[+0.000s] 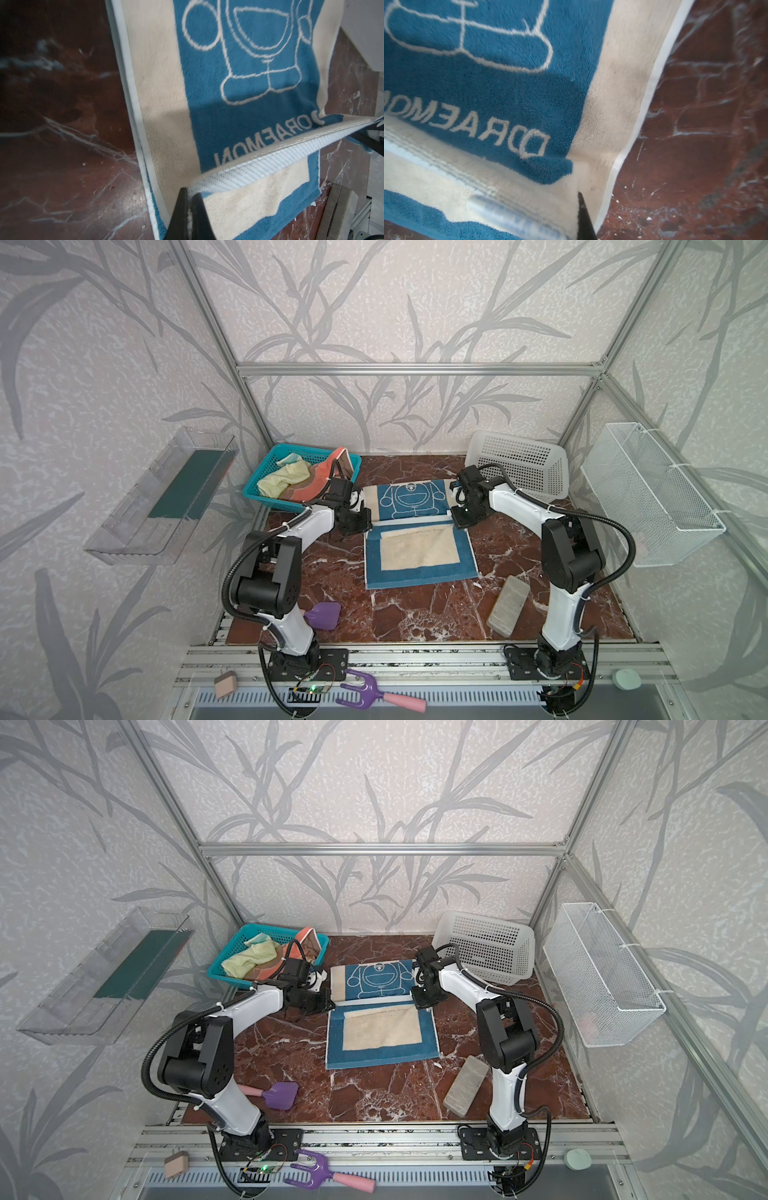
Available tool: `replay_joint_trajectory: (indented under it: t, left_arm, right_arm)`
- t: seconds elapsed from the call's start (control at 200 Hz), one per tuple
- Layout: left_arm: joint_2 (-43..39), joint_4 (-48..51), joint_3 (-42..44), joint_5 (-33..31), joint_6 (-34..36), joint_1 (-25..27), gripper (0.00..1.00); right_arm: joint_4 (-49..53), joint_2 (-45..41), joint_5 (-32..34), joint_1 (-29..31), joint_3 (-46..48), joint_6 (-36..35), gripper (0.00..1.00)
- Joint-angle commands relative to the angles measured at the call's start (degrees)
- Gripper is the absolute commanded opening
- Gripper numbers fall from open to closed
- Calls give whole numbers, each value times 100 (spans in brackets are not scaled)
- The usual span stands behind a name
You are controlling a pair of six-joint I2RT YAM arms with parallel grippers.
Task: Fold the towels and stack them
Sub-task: 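Pull the folded edge further toward the robot with both grippers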
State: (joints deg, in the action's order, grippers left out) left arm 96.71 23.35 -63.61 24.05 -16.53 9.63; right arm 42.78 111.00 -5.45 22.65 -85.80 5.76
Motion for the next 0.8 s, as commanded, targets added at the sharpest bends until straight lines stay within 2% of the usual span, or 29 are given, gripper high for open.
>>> replay_joint_trajectory:
  t: [0.0,0.07,0.165,0.26,0.395,0.585,0.8]
  left_arm:
    - [-725,1025,-141,-827,314,-116,0]
    - [-1102,1138,93,-762,294,-45,0]
    - [-1237,1146,670,-516,149,92,0]
    - [-1222,987,1354,-522,-138,136,0]
    - [-1311,239,2119,-332,-590,149,0]
    - [-887,80,2108,-307,-491,106,0]
    - [-828,449,1663,-436,-301,30,0]
  right_arm:
    - [796,-762,578,-128,2,-127,0]
    - [764,-1207,515,-100,398,-120,0]
    - [365,-1590,89,-96,1256,-23,0]
    - [195,-1418,-265,-36,1848,153,0]
    - [-254,-1031,-362,120,2404,344,0]
    - [-273,-782,-45,132,2337,344,0]
    - [362,-1176,398,141,1913,121,0]
